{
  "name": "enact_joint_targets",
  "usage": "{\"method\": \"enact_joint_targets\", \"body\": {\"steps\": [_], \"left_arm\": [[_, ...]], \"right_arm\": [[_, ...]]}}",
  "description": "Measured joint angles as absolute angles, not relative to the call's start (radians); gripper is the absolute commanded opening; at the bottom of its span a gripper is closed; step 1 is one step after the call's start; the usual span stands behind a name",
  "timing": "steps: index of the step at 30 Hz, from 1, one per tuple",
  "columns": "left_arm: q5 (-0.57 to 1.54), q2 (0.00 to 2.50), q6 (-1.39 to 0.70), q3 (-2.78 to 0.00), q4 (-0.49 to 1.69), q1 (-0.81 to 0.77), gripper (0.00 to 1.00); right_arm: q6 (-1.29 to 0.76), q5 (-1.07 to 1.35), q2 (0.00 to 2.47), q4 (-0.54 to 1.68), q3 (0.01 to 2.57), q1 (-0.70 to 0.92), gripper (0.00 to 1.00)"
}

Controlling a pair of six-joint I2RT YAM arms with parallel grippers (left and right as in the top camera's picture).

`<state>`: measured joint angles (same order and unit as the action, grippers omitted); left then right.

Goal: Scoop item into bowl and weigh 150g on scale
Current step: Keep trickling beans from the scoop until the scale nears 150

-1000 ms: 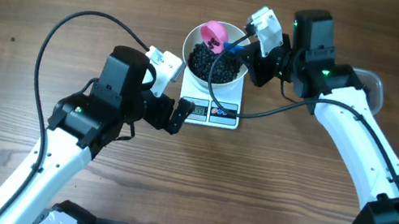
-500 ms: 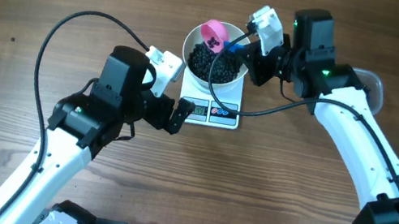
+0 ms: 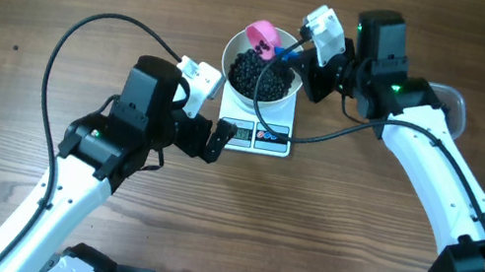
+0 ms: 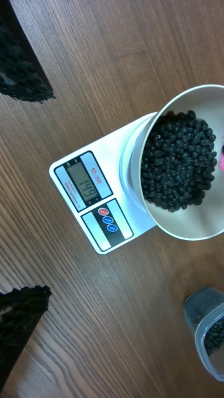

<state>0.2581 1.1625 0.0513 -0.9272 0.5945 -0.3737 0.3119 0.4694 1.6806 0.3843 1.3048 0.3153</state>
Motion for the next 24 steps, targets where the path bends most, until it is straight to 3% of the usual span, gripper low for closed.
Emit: {"method": "enact_joint_targets", "body": {"steps": [24], "left_arm": [[0.258,1.163,0.051,-0.927,0.595,-0.374,1.0]], "right_arm": [[0.321,0.451,1.681,0.352,1.305,0.315,0.04]]}}
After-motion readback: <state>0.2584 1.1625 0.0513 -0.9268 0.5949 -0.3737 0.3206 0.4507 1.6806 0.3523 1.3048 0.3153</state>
